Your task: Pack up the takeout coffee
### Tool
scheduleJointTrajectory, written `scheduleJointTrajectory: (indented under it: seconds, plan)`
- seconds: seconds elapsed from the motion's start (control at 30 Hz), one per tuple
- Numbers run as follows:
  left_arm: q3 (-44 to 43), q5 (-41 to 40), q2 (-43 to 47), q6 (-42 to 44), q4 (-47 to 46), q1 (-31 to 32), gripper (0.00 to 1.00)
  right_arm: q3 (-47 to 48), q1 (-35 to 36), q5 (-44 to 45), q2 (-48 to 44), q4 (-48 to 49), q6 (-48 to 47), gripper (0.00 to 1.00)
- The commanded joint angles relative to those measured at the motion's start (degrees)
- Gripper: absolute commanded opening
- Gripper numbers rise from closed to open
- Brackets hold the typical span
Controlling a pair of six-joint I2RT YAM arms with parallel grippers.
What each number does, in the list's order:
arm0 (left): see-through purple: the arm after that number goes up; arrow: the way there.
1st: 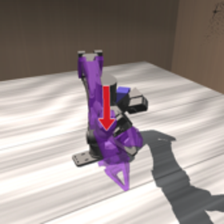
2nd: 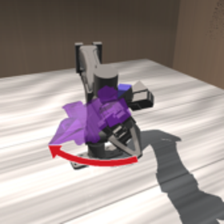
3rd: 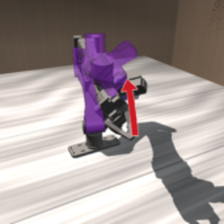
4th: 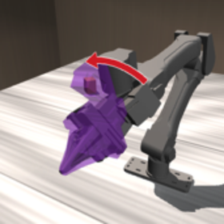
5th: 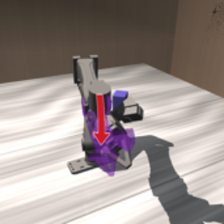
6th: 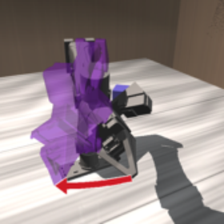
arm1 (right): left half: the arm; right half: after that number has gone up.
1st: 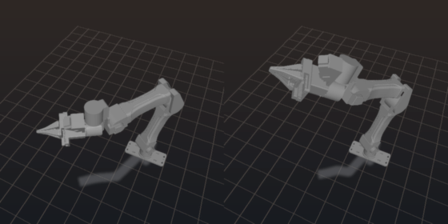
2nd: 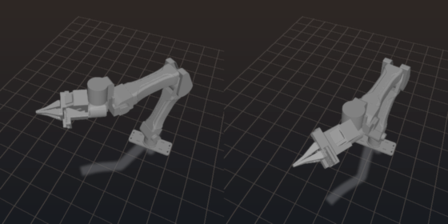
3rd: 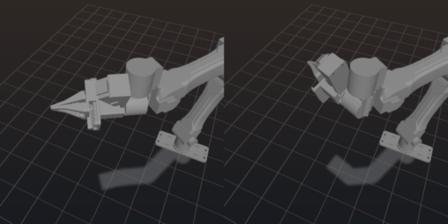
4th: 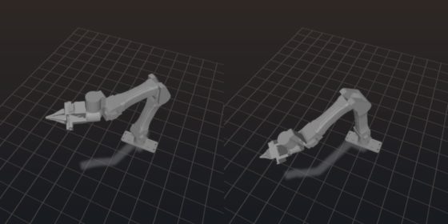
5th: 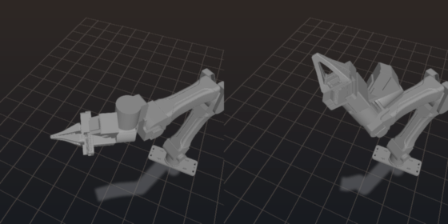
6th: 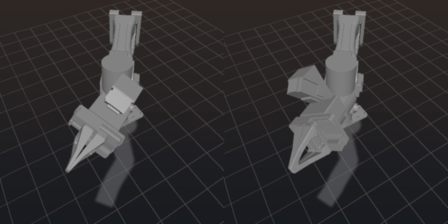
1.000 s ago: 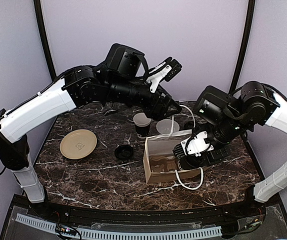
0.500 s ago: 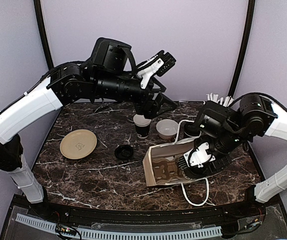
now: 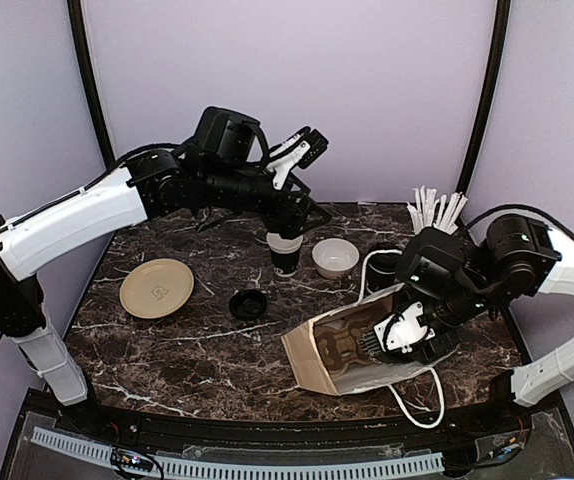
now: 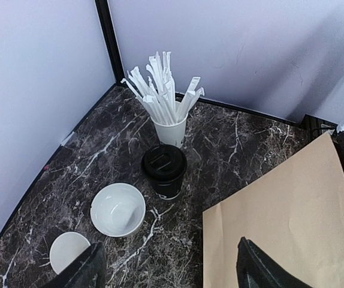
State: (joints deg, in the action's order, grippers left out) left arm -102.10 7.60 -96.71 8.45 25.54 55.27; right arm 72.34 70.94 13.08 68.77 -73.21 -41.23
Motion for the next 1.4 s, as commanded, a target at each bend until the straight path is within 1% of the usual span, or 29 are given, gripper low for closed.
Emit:
scheduleJointTrajectory:
  seconds: [0.0,0.17,0.33,0.5,0.67,0.87,1.1,1.37]
  plan:
    - [0.9,2.1,1.0,-1.7,-4.5,-1.2,0.76,-3.5,2.1,1.6,-2.7,4.0,-0.1,0.5]
    - [2.4,3.2,1.1,-1.7,-5.1,-2.0,0.76,-7.6,3.3,5.8,-6.1,7.5,-1.0,0.5]
    - [4.3,5.2,0.8,-2.3,-6.9,-2.6,0.77,-11.5,3.9,10.6,-10.1,14.8,-3.5,0.51]
    - [3.6,6.9,0.0,-2.4,-6.6,-3.1,0.76,-14.1,4.3,11.9,-10.8,17.8,-4.8,0.51]
    - [2.4,7.9,-1.5,-2.2,-5.5,-3.4,0.76,-17.6,4.3,13.7,-11.8,19.6,-5.2,0.51]
    - [1.4,8.7,-2.6,-2.6,-4.9,-3.7,0.77,-18.4,4.3,12.5,-12.4,18.6,-5.4,0.51]
    - [0.2,8.8,-3.9,-2.6,-3.5,-4.1,0.76,-19.8,4.8,12.7,-12.7,19.6,-5.9,0.51]
    - [-0.9,9.3,-4.9,-2.7,-2.6,-4.3,0.76,-21.9,6.0,17.4,-13.9,23.2,-7.6,0.51]
